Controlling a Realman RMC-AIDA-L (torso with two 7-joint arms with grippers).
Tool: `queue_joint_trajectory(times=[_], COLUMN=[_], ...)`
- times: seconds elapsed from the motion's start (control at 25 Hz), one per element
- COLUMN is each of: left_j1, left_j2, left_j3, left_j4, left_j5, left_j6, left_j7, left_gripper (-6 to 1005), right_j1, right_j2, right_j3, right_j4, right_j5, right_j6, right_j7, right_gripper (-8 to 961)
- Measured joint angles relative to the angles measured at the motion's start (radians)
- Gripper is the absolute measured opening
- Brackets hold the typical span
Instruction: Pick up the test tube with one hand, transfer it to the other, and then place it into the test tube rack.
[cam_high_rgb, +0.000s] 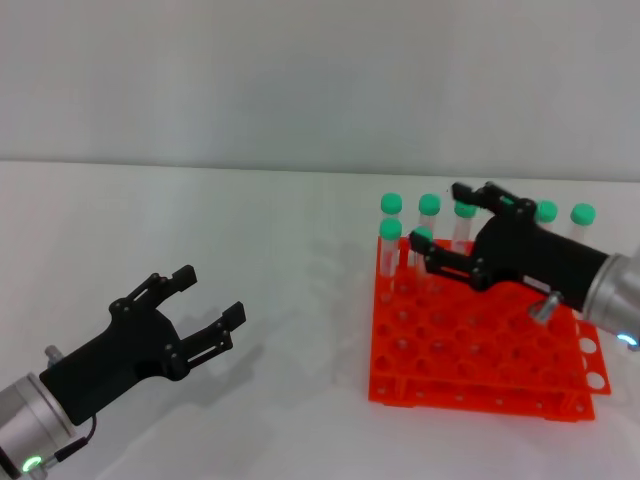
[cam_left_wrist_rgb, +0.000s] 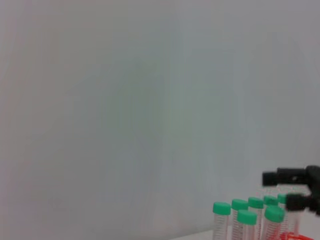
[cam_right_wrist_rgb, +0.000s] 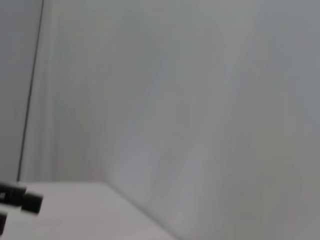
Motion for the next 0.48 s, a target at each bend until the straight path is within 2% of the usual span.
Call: queue_joint_trajectory(times=[0.12, 0.32, 0.48], left_j1=[0.006, 0.022, 0.043], left_j2=[0.000, 0.000, 0.000], left_j3=[-0.001, -0.001, -0.001], left_j4=[0.000, 0.001, 0.028], left_j5=[-0.015, -0.092, -0.191], left_j6=[0.000, 0.000, -0.002], left_j7=[0.014, 0.038, 0.079], left_gripper=[888, 888, 888], right_j1=[-0.064, -0.186, -0.272], right_j2=[-0.005, -0.013, -0.015], right_j3=[0.045, 0.152, 0.268], right_j4=[-0.046, -0.093, -0.086], right_j5=[-0.002, -0.007, -0.009], right_j6=[-0.045, -0.129, -0.203], right_j7=[0.000, -0.001, -0.013], right_gripper=[790, 852, 848])
